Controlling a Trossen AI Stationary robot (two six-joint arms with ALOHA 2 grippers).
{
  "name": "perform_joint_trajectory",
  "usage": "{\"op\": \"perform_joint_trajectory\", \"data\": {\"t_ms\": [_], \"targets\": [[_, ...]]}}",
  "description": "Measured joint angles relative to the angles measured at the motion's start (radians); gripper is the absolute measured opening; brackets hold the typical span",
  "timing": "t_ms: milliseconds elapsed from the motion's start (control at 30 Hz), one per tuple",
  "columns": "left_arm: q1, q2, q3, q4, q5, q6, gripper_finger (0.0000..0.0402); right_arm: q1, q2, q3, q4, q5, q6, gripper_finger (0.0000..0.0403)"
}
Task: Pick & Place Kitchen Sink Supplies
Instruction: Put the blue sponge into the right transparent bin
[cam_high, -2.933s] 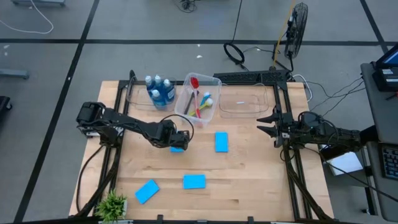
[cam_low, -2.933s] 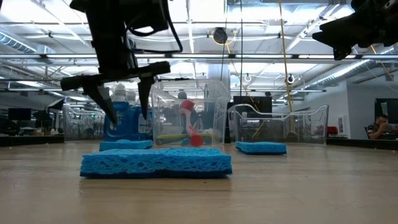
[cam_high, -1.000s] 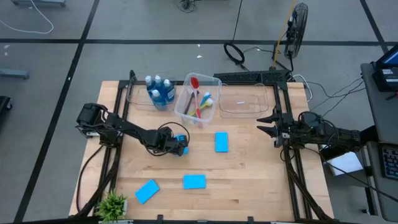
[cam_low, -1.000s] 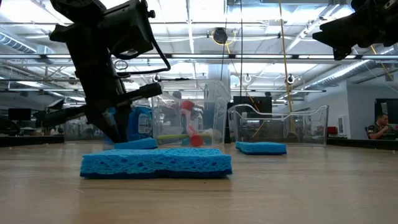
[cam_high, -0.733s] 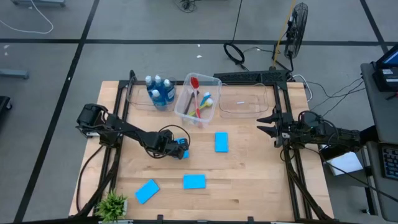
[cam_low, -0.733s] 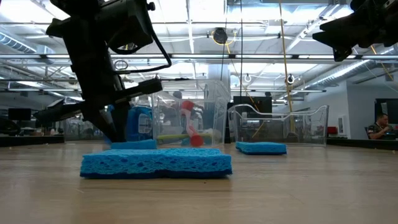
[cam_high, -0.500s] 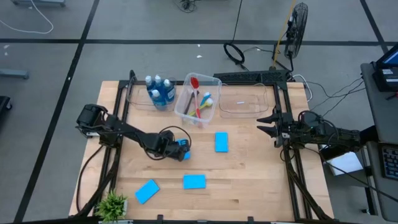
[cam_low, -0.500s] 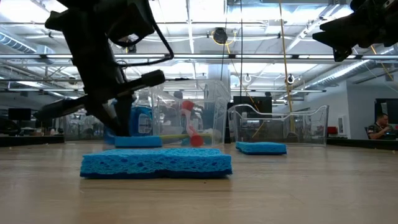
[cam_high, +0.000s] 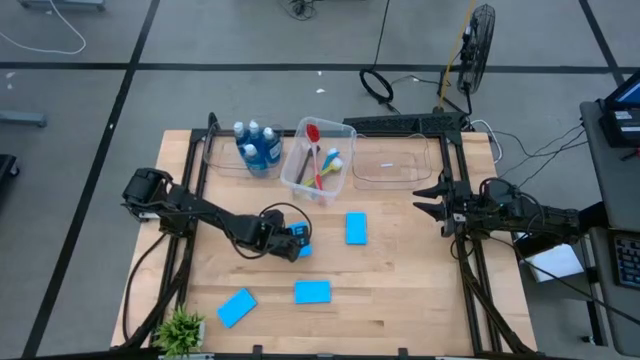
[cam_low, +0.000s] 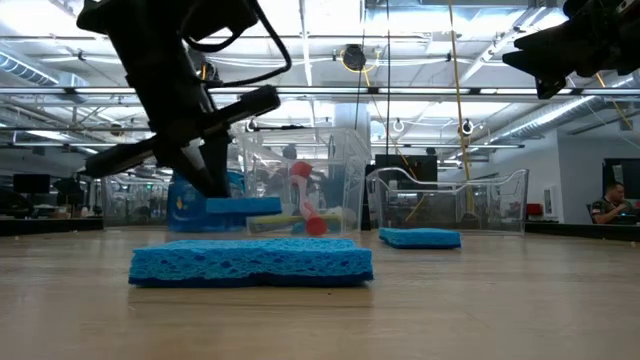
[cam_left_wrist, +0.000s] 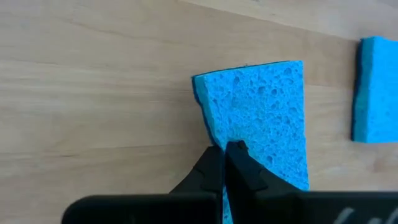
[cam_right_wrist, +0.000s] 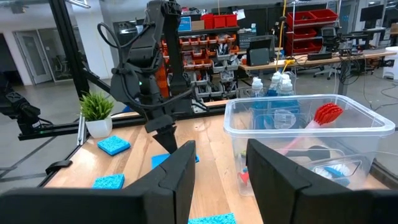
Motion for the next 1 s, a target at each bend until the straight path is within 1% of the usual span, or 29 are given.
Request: {"op": "perform_joint_trajectory", "data": {"t_ms": [167,367,600,667,867,933,1000], "targets": [[0.0,0.0,0.031,0.0,-0.028,0.045,0.0001,0.0,0.0,0.0,0.0,0.0,0.0,0.013],[0.001,0.0,0.087,0.001,-0.038,0.116,0.0001,0.0,0.0,0.0,0.0,0.0,0.0,0.013],[0.001,0.0,0.19,0.002,-0.11,0.229,0.0,0.0,0.0,0.0,0.001,-0.003,0.001,0.013],[0.001,-0.001,0.226,0.015,-0.135,0.272,0.0,0.0,0.0,0.0,0.001,-0.003,0.032,0.013],[0.007,-0.001,0.322,0.1,-0.24,0.43,0.0,0.0,0.025,0.0,0.006,-0.004,0.206,0.013],[0.016,-0.001,0.352,0.133,-0.258,0.496,0.0,0.0,0.052,0.0,0.021,-0.007,0.221,0.013],[0.028,-0.001,0.378,0.163,-0.269,0.562,0.0,0.0,0.089,0.0,0.042,-0.033,0.22,0.013]]}}
